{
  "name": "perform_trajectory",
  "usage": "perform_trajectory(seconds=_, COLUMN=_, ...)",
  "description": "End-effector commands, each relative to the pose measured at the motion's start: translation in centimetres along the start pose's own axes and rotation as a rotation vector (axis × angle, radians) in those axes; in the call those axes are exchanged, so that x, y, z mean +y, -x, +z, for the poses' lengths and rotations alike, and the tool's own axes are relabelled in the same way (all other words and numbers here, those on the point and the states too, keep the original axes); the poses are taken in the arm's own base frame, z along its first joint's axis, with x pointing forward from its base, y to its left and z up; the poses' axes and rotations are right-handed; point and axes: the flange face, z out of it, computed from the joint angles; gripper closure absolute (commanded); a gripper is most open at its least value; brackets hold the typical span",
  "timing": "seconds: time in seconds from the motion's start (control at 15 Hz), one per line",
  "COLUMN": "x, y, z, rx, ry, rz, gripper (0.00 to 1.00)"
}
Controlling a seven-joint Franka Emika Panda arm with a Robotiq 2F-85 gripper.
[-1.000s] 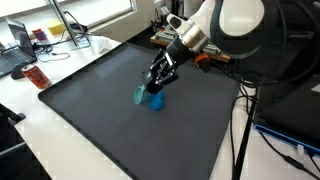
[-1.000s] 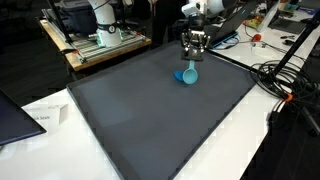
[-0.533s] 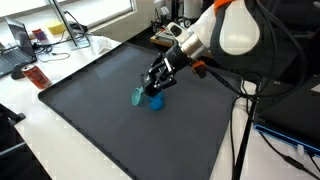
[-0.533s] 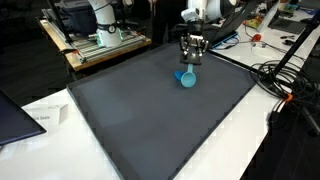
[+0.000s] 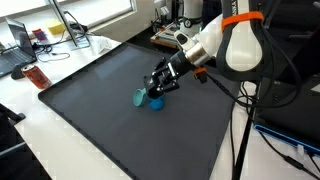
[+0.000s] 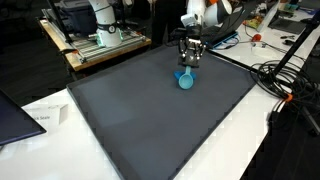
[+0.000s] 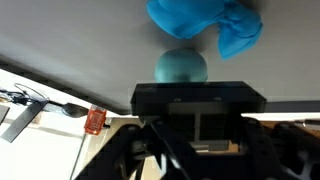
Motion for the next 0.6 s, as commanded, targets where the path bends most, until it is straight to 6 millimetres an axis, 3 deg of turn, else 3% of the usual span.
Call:
perform_trajectory(seconds=0.0, x=-0.3, y=-0.4, z=-1.4, rx=-0.024, ry=0.029, rz=0.026, gripper=0.72)
perform_trajectory(seconds=0.53, x=0.5, y=-2.8, z=-1.5, rx=-0.060, ry=0.081, rz=0.113, gripper=0.72)
